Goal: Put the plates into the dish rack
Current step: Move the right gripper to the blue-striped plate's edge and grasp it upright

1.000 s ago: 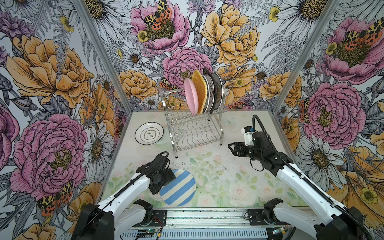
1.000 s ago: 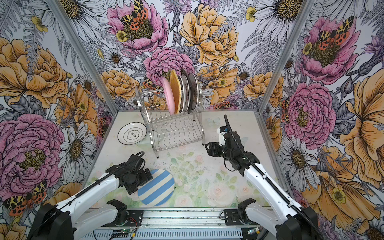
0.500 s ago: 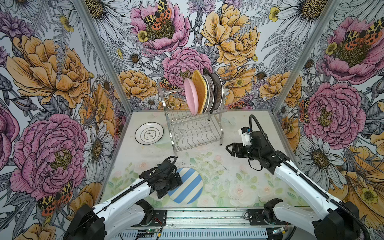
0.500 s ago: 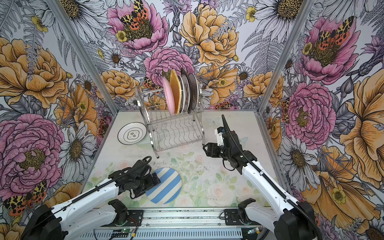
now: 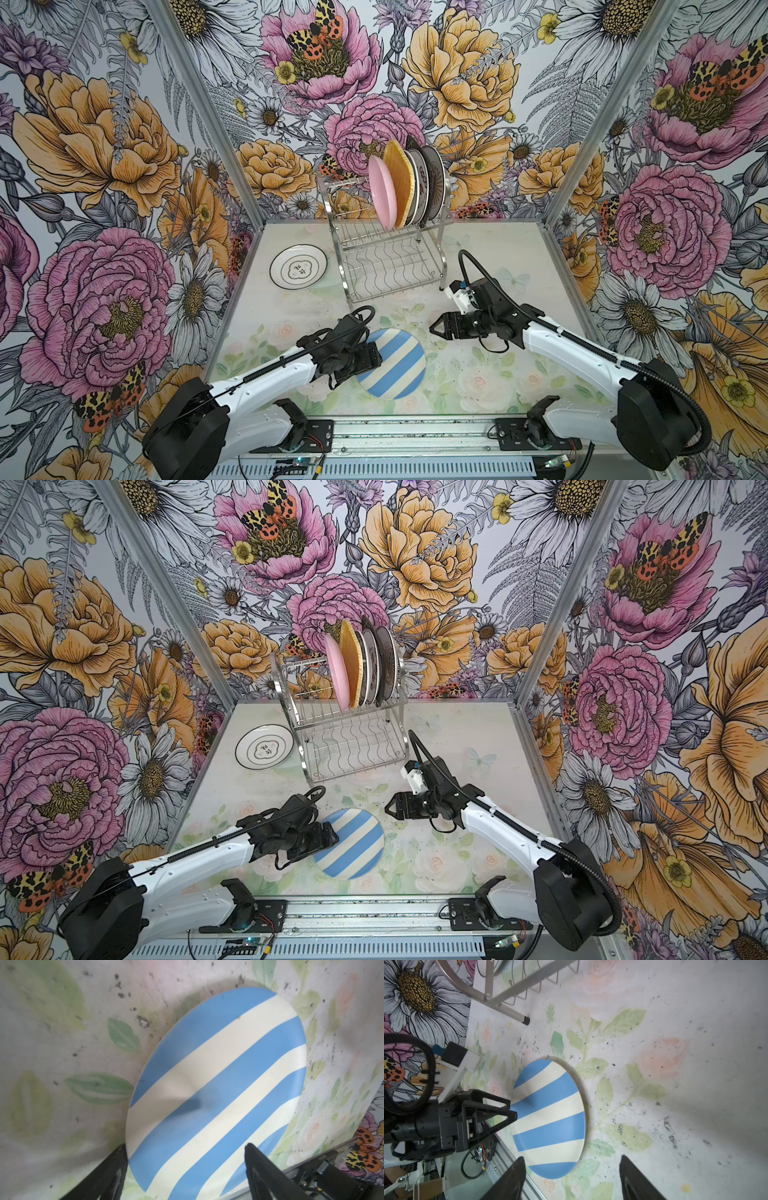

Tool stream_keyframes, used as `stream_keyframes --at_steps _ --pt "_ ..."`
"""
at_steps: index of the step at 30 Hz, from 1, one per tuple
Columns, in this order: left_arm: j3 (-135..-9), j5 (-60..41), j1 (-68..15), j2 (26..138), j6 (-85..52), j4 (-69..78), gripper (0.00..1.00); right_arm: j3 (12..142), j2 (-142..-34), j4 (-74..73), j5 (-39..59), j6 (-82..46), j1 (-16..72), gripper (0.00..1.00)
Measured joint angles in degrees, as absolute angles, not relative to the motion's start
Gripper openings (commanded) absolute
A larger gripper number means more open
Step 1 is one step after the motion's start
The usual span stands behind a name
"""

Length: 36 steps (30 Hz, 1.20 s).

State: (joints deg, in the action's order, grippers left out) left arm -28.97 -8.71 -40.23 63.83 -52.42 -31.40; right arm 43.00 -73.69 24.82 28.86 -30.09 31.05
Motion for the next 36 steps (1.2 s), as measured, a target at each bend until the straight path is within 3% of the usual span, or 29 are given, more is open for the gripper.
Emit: stream_keyframes --at_steps 5,13,36 --pt "-27.94 -9.85 -38.85 64.88 -50.22 -29.02 0.72 42.46 -78.89 23.81 29.54 -30.30 32.67 0.71" --pt "-27.33 -11.64 -38.87 66.76 -48.82 -25.36 0.67 41.65 -85.52 19.94 31.07 -30.50 33.54 0.70" --pt "-27.66 -15.97 -39.62 74.08 -46.92 -12.47 0.60 40.88 -92.60 13.78 42.28 -28.84 34.30 0.61"
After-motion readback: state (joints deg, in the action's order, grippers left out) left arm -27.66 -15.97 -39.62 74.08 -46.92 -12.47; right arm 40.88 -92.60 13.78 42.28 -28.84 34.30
